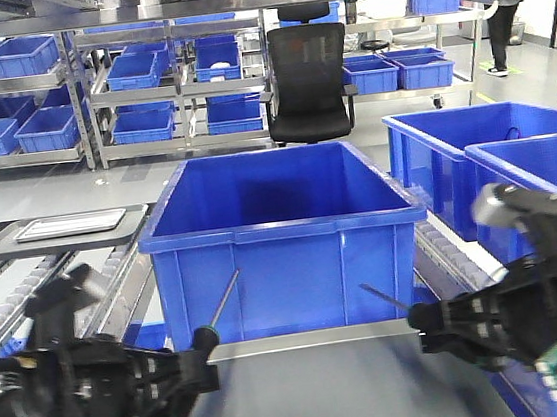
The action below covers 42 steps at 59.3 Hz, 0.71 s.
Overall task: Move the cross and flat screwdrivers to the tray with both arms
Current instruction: 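Lower both held screwdrivers onto the grey metal tray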
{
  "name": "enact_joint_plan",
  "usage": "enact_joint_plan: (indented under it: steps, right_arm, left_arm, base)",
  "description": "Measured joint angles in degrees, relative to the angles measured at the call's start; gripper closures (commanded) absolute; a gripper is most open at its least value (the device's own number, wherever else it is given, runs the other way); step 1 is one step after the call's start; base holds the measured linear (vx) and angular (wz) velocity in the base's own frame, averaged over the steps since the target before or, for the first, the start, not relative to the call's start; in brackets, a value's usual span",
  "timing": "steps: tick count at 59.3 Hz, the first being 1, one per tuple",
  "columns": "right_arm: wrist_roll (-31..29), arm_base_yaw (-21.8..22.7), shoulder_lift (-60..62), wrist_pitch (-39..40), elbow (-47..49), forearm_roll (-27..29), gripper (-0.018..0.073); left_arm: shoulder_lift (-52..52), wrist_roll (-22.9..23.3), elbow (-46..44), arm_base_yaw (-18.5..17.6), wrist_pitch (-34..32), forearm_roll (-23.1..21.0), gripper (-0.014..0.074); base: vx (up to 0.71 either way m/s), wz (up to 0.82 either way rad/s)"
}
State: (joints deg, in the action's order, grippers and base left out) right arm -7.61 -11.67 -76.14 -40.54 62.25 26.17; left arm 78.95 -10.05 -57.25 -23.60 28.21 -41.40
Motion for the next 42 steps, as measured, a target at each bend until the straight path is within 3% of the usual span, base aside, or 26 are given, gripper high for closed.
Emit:
enact_joint_plan:
  steps: [17, 33, 42]
  right_arm:
    - [-0.15, -4.82, -7.3, 5.41, 0.0, 0.4, 0.0567]
    - [-0.15, -4.98, -8.51, 5.74, 0.0, -0.93, 0.0561]
    - [-0.15, -4.98, -8.51, 5.92, 0.0, -1.1, 0.052]
  left_arm:
    - [6.04, 3.74, 0.0, -1.94, -0.34, -0.35, 0.0594]
    - [8.54, 4.01, 0.0, -1.94, 0.43, -0.35, 0.058]
    - [8.54, 3.77, 0.0, -1.94, 0.43, -0.35, 0.0521]
  base:
    - [0.0, 0.0]
    - [0.0, 0.0]
    - [0.0, 0.0]
